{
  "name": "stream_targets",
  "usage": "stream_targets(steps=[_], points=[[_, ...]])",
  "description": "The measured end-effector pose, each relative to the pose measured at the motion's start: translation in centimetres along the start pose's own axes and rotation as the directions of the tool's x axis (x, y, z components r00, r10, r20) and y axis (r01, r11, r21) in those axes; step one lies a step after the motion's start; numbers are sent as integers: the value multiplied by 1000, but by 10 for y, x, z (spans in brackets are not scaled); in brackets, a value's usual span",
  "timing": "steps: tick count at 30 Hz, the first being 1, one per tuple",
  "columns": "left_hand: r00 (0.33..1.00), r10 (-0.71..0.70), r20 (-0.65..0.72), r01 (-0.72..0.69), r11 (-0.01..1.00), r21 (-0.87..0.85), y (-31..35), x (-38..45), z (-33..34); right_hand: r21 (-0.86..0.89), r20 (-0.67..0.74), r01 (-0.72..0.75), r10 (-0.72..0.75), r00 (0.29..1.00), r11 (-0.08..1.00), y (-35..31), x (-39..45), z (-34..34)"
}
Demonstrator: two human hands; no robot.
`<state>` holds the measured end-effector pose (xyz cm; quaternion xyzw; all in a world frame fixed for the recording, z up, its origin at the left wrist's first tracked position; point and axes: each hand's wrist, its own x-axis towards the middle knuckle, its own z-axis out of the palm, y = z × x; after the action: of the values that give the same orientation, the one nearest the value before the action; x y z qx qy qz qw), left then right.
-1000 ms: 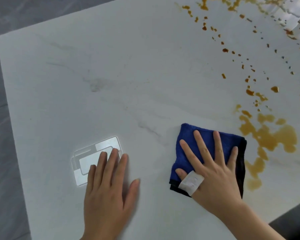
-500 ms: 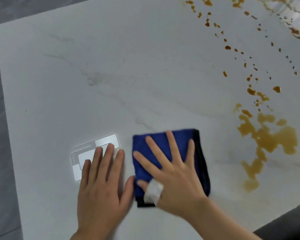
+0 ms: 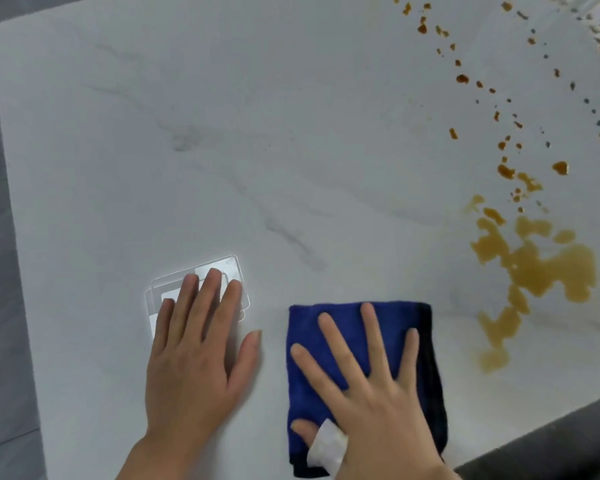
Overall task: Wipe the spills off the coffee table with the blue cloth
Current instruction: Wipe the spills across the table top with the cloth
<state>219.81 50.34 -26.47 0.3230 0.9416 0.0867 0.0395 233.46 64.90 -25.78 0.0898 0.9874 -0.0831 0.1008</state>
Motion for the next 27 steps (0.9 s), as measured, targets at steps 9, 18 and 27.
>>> stream_targets(steps=[9, 18, 27], points=[[1000, -28, 11, 29, 999, -14, -1, -1, -1, -68, -90, -106, 100, 991, 992, 43, 76, -21], [999, -27, 35, 27, 999, 17, -1, -3, -1, 24, -18, 6, -5, 1000, 1000, -8, -25, 10], [998, -49, 29, 50, 999, -12, 1, -2, -3, -24, -65, -56, 55, 996, 998, 26, 12, -7]])
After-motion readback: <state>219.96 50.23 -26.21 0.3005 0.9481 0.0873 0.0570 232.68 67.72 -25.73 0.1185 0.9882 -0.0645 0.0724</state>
